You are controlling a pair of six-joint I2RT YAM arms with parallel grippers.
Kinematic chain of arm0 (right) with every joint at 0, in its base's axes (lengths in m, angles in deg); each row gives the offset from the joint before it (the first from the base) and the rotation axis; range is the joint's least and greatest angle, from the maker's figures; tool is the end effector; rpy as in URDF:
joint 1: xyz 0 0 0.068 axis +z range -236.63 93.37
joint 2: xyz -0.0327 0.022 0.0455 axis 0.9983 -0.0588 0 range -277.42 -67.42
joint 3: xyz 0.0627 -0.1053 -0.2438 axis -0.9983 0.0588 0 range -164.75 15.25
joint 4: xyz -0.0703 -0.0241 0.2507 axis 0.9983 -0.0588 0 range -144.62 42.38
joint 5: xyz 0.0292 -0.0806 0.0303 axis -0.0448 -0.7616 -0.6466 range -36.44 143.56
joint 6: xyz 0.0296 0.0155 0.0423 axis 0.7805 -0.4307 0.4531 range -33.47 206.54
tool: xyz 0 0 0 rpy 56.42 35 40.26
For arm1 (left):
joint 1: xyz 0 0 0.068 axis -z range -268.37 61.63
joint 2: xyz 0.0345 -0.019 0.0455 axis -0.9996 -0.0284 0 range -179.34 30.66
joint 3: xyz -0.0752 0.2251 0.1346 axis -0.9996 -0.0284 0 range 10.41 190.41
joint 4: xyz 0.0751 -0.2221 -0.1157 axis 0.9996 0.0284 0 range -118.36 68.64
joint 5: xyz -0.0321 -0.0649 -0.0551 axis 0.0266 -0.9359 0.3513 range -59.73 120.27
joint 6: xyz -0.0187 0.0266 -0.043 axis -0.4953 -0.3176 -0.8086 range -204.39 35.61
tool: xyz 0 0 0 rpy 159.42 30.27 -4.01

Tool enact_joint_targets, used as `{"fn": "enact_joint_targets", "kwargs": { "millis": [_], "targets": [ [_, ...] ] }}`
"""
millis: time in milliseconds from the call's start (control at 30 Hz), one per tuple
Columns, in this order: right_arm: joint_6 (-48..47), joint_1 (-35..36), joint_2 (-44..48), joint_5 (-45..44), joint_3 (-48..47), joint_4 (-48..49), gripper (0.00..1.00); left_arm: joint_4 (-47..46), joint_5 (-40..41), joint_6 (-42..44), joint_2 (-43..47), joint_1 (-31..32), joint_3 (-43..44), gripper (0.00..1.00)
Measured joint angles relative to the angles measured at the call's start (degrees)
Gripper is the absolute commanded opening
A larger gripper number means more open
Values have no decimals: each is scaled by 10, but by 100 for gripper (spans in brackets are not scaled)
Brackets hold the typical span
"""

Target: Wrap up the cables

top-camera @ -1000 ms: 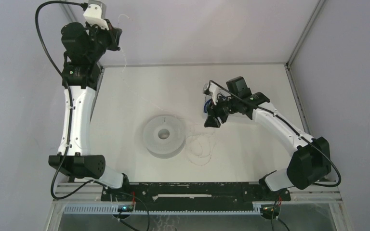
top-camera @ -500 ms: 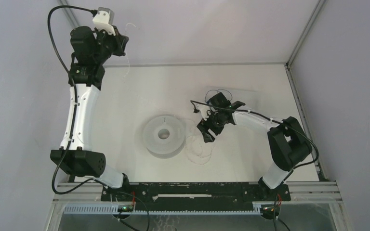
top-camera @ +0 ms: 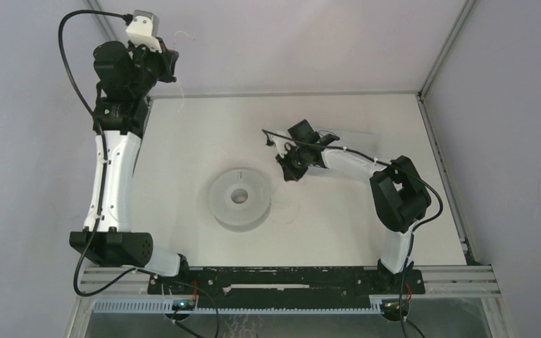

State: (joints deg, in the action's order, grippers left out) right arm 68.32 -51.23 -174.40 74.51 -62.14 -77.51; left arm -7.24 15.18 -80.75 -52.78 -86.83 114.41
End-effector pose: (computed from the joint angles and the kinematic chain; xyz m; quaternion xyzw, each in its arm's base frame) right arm 0.3141 0.2388 0.2047 -0.4706 0.8251 0.2121 0.2297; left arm 0.3061 -0.0175 0.5170 0.1242 0.6995 -0.0805 0.6991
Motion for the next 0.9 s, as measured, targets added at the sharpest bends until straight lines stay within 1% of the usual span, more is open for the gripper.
{"fn": "enact_joint_targets", "kwargs": {
  "millis": [133, 200, 233, 333, 367, 400, 433, 467, 533, 567, 667, 767, 900],
  "targets": [
    [31, 0, -16, 6, -105, 23, 0, 0, 31, 15, 14, -21, 0, 0],
    [49, 0, -38, 18, -164, 33, 5, 0, 49, 28, 18, -37, 0, 0],
    [57, 1, -51, 25, -196, 34, 10, 0, 58, 35, 20, -42, 0, 0],
    [76, 4, -108, 42, -283, 32, 34, 0, 81, 57, 31, -51, -4, 0],
    [81, 6, -132, 47, -315, 23, 43, -4, 89, 67, 40, -51, -12, 0],
    [86, 8, -152, 50, -337, 18, 55, -5, 92, 75, 50, -51, -21, 0],
    [89, 10, -168, 51, -353, 11, 66, -5, 97, 84, 60, -51, -29, 0],
    [89, 12, -185, 52, -369, -1, 73, -6, 100, 91, 67, -51, -36, 0],
    [89, 14, -196, 50, -372, -18, 83, -8, 106, 108, 84, -51, -51, 0],
    [84, 15, -198, 48, -370, -34, 86, -9, 107, 116, 91, -51, -58, 0],
    [74, 15, -182, 44, -352, -47, 88, -9, 105, 135, 101, -51, -75, 0],
    [59, 15, -130, 43, -298, -50, 88, -6, 99, 149, 104, -51, -96, 0],
    [30, 17, -33, 61, -216, -59, 88, 16, 82, 157, 99, -51, -122, 0]
  ]
}}
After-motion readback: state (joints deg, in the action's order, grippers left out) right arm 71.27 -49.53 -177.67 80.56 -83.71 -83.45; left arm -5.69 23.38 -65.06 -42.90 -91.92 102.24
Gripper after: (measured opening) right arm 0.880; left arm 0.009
